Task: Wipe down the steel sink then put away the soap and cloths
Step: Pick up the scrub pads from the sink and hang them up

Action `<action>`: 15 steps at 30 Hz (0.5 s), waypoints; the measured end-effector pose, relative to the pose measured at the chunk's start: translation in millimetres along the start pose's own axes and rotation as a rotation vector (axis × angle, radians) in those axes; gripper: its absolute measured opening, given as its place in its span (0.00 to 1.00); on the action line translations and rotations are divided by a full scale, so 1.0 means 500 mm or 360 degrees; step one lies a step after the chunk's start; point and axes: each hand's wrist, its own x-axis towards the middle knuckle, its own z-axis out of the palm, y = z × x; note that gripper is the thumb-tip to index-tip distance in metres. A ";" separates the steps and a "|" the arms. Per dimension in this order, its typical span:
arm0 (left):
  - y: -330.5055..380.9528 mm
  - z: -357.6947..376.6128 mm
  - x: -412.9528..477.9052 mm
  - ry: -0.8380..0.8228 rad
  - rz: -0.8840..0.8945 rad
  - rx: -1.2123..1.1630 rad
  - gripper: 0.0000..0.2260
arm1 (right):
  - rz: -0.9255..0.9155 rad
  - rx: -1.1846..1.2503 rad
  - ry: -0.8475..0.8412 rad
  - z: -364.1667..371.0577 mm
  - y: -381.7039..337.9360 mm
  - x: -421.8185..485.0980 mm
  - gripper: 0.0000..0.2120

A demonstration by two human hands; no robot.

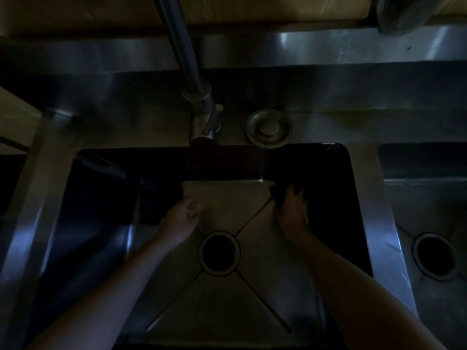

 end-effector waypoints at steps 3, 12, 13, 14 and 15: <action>-0.005 0.004 0.005 0.0025 -0.0003 -0.0030 0.13 | -0.0009 -0.0171 0.0061 0.004 0.001 0.004 0.24; -0.019 -0.026 -0.006 0.0118 -0.0020 -0.0129 0.13 | -0.0059 -0.0050 -0.0134 0.015 -0.053 -0.028 0.37; -0.022 -0.030 -0.007 0.0138 -0.0028 -0.0144 0.13 | -0.0112 -0.0024 -0.0156 0.021 -0.067 -0.032 0.38; -0.027 -0.033 -0.008 0.0168 -0.0037 -0.0154 0.13 | -0.0161 0.0000 -0.0176 0.026 -0.083 -0.039 0.38; -0.032 -0.037 -0.009 0.0204 -0.0047 -0.0150 0.13 | -0.0195 0.0026 -0.0185 0.032 -0.100 -0.044 0.37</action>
